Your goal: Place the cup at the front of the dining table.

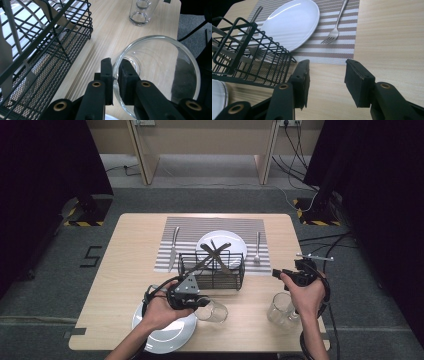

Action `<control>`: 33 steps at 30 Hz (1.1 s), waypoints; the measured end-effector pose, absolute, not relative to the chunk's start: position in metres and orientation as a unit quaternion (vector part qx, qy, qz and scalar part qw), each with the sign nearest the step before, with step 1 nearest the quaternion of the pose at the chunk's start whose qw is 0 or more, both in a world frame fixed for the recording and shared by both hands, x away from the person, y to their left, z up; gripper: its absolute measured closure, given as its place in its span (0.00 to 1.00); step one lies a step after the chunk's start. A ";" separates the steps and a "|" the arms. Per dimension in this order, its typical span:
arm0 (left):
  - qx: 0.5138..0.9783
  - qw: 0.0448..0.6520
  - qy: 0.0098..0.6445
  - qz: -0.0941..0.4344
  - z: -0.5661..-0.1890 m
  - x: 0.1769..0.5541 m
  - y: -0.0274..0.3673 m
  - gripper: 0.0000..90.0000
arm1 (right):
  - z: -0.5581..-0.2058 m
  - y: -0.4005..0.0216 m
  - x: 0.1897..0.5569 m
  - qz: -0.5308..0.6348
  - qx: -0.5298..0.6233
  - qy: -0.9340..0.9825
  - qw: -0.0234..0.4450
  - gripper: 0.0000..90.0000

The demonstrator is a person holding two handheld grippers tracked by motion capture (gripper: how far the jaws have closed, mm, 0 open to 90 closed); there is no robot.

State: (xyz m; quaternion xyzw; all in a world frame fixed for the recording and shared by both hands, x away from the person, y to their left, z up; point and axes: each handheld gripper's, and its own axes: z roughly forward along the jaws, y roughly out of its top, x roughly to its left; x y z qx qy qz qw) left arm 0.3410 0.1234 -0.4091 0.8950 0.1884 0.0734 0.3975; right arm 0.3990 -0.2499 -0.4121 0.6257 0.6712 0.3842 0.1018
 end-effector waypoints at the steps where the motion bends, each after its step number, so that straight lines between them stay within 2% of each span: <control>1: 0.895 0.398 0.189 0.074 -0.409 0.341 0.124 0.92 | -0.412 -0.250 0.399 0.384 0.627 0.670 0.101 0.61; 33: 0.882 0.412 0.212 0.089 -0.396 0.328 0.160 0.92 | -0.412 -0.250 0.399 0.386 0.624 0.671 0.103 0.60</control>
